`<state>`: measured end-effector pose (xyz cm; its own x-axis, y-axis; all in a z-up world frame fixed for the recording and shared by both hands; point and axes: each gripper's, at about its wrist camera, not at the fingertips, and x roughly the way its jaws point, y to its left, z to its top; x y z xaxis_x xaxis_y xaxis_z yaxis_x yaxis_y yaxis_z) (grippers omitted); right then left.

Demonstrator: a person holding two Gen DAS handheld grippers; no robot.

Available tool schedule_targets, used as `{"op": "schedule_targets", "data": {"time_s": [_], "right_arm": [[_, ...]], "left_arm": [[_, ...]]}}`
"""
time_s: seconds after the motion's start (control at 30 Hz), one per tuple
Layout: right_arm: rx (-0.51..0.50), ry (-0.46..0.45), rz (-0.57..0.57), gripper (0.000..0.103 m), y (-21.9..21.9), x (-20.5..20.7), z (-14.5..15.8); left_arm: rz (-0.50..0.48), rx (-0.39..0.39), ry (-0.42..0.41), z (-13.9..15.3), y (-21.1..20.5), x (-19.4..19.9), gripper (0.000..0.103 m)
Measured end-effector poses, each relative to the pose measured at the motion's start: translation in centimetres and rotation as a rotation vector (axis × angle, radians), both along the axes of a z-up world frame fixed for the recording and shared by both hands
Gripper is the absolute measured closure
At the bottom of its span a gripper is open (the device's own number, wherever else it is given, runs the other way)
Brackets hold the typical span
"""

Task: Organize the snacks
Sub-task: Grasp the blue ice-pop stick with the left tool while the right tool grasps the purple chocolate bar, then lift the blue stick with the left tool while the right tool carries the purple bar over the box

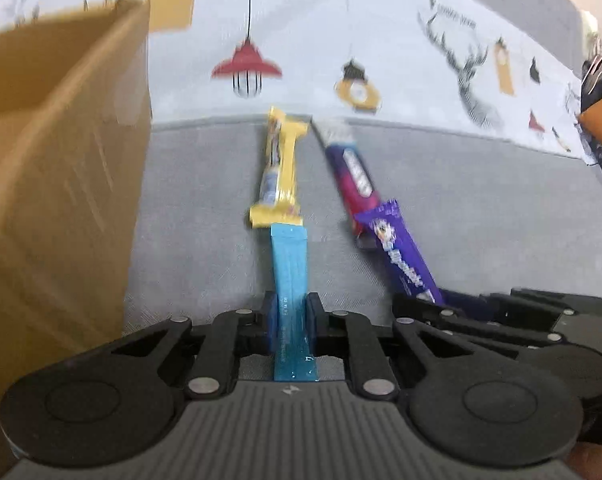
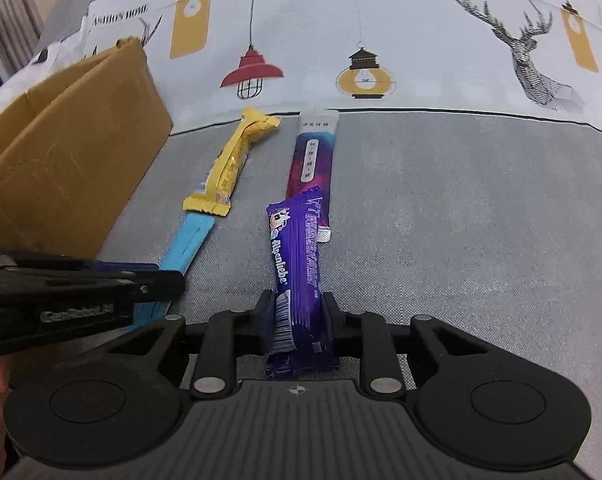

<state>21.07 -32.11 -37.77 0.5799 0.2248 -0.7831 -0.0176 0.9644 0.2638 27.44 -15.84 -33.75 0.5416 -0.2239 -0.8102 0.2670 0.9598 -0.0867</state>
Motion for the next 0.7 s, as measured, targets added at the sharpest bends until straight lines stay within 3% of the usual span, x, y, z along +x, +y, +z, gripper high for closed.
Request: {"op": "schedule_targets", "data": {"time_s": [0.23, 0.43, 0.7], "right_arm": [[0.009, -0.093, -0.085, 0.078, 0.2, -3.2, 3.5], [0.013, -0.093, -0.126, 0.078, 2.7, -5.2, 5.6], [0.061, -0.229, -0.138, 0.077, 6.9, -7.2, 13.3]], "left_arm": [[-0.049, -0.099, -0.091, 4.6, 1.3, -2.6, 0.088], [-0.027, -0.111, -0.09, 6.4, 3.6, -4.9, 0.088], [0.035, -0.189, -0.253, 13.3, 10.2, -6.0, 0.087]]}}
